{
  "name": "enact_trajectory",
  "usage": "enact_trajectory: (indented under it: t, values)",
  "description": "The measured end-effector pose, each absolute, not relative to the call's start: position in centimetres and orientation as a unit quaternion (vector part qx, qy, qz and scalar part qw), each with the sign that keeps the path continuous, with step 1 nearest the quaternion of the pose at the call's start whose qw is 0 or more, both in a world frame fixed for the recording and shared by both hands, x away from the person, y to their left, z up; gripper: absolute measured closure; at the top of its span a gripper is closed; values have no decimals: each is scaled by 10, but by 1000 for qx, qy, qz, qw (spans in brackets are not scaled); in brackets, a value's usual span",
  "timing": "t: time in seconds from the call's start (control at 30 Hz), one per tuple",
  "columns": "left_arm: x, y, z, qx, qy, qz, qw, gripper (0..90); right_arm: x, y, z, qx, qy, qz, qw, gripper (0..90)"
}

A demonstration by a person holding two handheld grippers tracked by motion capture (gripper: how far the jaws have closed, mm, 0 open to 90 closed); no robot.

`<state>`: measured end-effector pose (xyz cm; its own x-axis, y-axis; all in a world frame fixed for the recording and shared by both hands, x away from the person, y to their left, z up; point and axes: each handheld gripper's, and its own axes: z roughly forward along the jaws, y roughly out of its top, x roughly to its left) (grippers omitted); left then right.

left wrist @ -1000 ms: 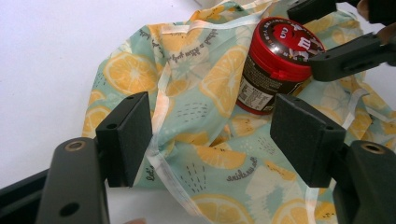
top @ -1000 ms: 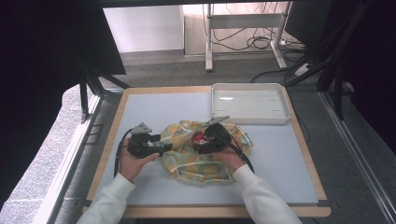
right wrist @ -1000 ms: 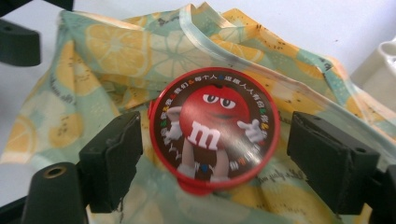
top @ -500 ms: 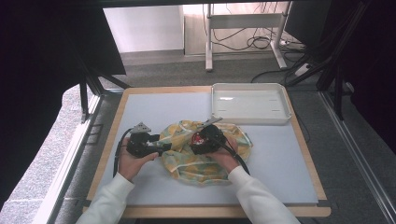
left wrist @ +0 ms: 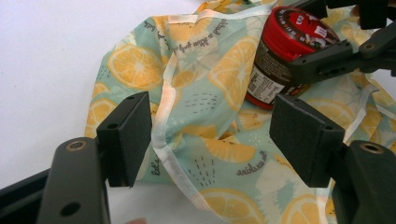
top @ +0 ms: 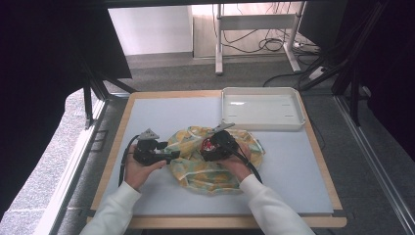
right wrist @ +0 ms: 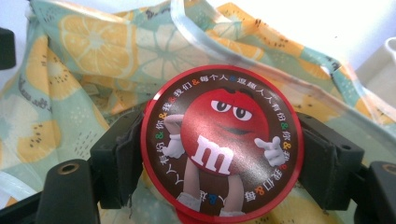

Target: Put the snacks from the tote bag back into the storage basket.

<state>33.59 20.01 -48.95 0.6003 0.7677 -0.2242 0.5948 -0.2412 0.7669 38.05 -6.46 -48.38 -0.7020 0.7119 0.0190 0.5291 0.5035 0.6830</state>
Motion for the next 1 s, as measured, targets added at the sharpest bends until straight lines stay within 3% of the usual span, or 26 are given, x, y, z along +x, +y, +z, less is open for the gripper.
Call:
enact_trajectory:
  t: [1.0]
  values:
    - [336,201,-492,781,437,101,435,313,374,-91,-439,353,824,425,129,239]
